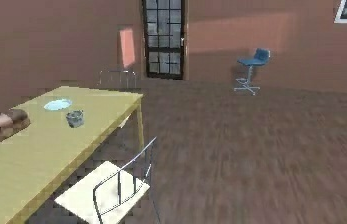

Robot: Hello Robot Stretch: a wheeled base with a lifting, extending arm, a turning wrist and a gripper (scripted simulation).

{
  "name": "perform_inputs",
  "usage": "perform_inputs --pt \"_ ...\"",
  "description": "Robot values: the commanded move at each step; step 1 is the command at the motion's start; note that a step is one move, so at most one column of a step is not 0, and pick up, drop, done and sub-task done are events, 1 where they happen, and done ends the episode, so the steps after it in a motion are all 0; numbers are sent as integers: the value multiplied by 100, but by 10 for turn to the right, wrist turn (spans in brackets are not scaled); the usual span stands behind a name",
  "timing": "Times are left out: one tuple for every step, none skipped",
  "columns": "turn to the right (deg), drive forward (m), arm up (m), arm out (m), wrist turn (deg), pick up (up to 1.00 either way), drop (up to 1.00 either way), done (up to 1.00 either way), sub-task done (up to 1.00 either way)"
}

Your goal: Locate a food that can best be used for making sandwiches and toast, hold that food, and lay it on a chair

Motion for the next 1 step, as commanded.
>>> perform_inputs --pt "-450 0 0 0 0 0 0 0 0"
